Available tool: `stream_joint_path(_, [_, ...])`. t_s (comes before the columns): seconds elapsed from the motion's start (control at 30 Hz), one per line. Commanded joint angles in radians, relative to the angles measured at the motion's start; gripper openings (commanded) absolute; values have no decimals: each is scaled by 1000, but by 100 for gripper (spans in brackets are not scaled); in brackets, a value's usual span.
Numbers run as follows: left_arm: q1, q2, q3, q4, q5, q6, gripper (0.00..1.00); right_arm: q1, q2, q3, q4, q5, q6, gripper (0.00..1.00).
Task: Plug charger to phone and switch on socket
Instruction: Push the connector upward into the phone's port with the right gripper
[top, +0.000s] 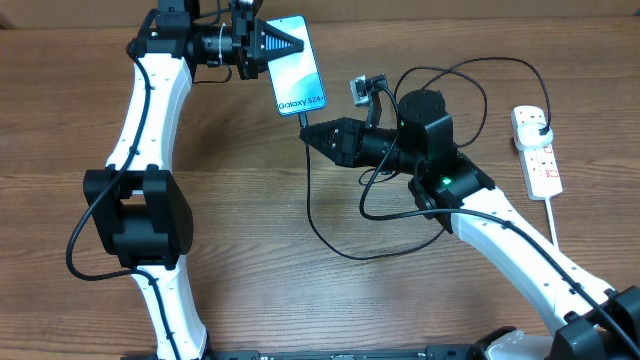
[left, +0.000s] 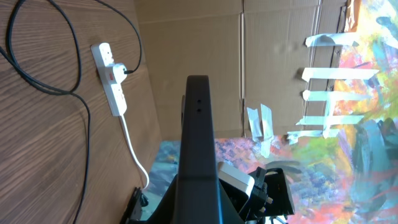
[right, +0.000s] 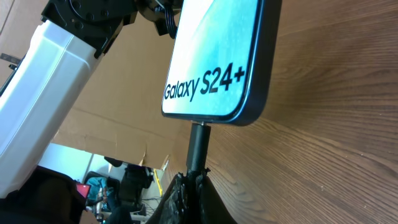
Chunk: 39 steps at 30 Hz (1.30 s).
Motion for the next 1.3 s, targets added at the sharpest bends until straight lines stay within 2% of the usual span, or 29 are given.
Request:
stream_joint_path(0.0, [-4, 3, 8, 28, 48, -14, 4, 2, -1, -2, 6, 8, 0, 4])
stream_joint_path(1.27, [12, 3, 8, 60, 50, -29, 4, 1, -1, -2, 30, -17, 0, 4])
